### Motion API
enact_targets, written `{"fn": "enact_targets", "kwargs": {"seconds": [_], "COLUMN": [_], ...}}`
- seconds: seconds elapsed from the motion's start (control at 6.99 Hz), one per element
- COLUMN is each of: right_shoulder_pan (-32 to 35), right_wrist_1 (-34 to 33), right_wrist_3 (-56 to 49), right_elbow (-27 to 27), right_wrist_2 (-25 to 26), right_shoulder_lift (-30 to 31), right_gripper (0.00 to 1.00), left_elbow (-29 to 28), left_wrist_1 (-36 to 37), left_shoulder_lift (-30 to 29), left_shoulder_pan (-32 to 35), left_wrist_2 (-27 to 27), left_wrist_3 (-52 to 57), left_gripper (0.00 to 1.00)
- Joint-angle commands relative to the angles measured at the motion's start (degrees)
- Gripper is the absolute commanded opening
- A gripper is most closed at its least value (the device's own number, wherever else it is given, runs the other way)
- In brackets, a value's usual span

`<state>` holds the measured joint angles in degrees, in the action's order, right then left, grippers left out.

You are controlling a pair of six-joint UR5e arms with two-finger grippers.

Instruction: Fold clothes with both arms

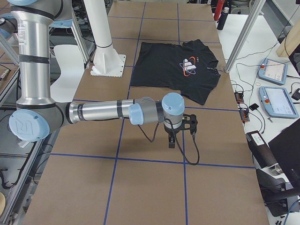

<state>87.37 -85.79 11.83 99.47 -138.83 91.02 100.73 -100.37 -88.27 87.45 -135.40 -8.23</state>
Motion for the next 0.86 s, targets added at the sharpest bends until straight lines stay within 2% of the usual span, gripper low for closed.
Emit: {"fn": "enact_targets", "kwargs": {"seconds": [0.0, 0.14, 0.29, 0.43, 0.72], "right_shoulder_pan": [-5.07, -9.28, -11.15, -11.87, -16.43], "right_wrist_1": [6.99, 8.34, 8.1, 9.4, 23.48], "right_wrist_3": [2.9, 7.98, 8.81, 9.08, 10.48], "right_elbow": [-0.67, -2.94, -5.14, -8.9, -13.75], "right_wrist_2": [-0.4, -0.13, -0.22, -0.56, 4.06], "right_shoulder_lift": [-2.33, -5.91, -11.43, -13.92, -15.26], "right_gripper": [1.0, 1.0, 1.0, 1.0, 1.0], "left_elbow": [-1.57, -3.06, -6.04, -7.81, -13.6], "left_wrist_1": [-4.18, -10.13, -12.54, -13.96, -19.91], "left_shoulder_lift": [-5.04, -5.41, -6.55, -9.52, -12.44], "left_shoulder_pan": [-1.22, -2.36, -2.72, -2.73, -4.3], "left_wrist_2": [0.05, 0.14, 0.22, -0.04, 0.57], "left_wrist_3": [0.14, -0.12, 0.05, -0.38, -4.68], "left_gripper": [1.0, 1.0, 1.0, 1.0, 1.0]}}
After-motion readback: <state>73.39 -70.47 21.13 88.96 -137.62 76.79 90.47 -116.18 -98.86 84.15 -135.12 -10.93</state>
